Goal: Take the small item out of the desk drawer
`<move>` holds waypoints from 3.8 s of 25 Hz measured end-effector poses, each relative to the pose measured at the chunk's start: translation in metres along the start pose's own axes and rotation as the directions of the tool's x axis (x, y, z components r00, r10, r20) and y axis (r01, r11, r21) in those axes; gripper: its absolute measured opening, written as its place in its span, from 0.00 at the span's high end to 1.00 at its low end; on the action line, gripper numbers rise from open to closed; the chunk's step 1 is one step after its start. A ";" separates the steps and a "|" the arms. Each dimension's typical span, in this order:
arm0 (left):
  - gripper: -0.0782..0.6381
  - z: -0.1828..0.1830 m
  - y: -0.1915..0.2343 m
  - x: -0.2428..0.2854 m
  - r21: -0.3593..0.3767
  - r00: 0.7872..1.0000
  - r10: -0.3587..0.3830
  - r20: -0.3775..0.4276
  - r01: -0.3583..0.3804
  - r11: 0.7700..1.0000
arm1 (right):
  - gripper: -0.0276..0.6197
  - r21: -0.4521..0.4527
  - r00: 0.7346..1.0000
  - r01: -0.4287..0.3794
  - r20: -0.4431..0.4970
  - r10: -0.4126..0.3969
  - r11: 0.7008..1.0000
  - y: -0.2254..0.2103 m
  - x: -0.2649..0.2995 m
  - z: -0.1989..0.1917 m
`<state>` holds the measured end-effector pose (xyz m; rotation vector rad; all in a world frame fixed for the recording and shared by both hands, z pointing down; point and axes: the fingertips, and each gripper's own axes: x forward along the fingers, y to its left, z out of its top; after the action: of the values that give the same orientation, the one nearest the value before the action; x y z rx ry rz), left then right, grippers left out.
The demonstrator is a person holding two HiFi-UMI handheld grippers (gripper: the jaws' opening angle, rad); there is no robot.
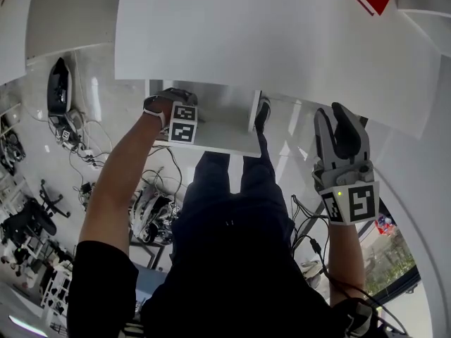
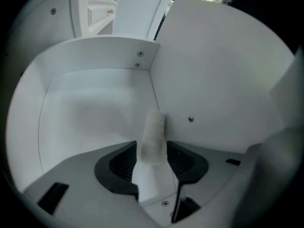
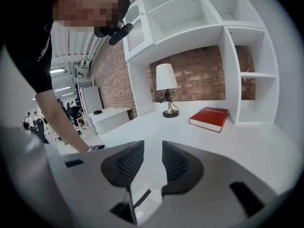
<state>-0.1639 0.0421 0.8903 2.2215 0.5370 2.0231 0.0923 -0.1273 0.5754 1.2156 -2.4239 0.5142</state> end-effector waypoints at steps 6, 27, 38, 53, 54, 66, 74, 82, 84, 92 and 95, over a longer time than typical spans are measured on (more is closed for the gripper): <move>0.70 0.001 0.000 0.006 0.040 0.999 0.011 -0.037 -0.010 0.999 | 0.78 -0.013 1.000 -0.007 -0.003 0.007 1.000 0.002 0.002 0.004; 0.72 0.010 0.010 -0.077 -0.247 0.973 0.188 0.135 -0.151 0.957 | 0.82 -0.070 0.997 -0.032 0.062 0.036 0.997 0.024 -0.005 0.051; 0.72 0.030 -0.001 -0.144 -0.457 0.912 0.349 0.216 -0.222 0.861 | 0.83 -0.114 0.989 -0.003 0.147 0.019 0.993 0.022 -0.031 0.084; 0.72 0.056 -0.012 -0.266 -0.716 0.722 0.612 0.322 -0.238 0.657 | 0.84 -0.148 0.978 0.010 0.208 0.021 0.989 0.040 -0.065 0.127; 0.72 0.058 -0.011 -0.274 -0.733 0.707 0.627 0.327 -0.229 0.641 | 0.84 -0.151 0.977 0.011 0.213 0.021 0.989 0.042 -0.066 0.130; 0.72 0.059 0.016 -0.372 -0.890 0.479 0.797 0.369 -0.064 0.451 | 0.85 -0.120 0.965 0.041 0.261 -0.009 0.992 0.051 -0.074 0.159; 0.72 0.045 0.067 -0.396 -0.937 0.407 0.846 0.344 0.097 0.334 | 0.86 -0.081 0.957 0.086 0.283 -0.059 0.993 0.038 -0.073 0.168; 0.72 0.020 0.119 -0.369 -0.961 0.483 0.832 0.272 0.179 0.210 | 0.87 -0.033 0.954 0.120 0.280 -0.106 0.992 0.017 -0.073 0.166; 0.72 0.011 0.132 -0.358 -0.970 0.528 0.815 0.241 0.161 0.183 | 0.87 -0.023 0.953 0.131 0.278 -0.119 0.991 0.011 -0.074 0.164; 0.72 -0.008 0.172 -0.326 -0.976 0.609 0.767 0.200 0.191 0.103 | 0.88 0.011 0.951 0.170 0.260 -0.167 0.985 -0.006 -0.076 0.155; 0.72 -0.016 0.182 -0.313 -0.977 0.637 0.749 0.185 0.203 0.069 | 0.88 0.019 0.951 0.177 0.254 -0.176 0.984 -0.011 -0.076 0.152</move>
<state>-0.1626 -0.2292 0.6503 1.7840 -1.2302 0.6884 0.1175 -0.1546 0.4092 1.5652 -2.4853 0.3162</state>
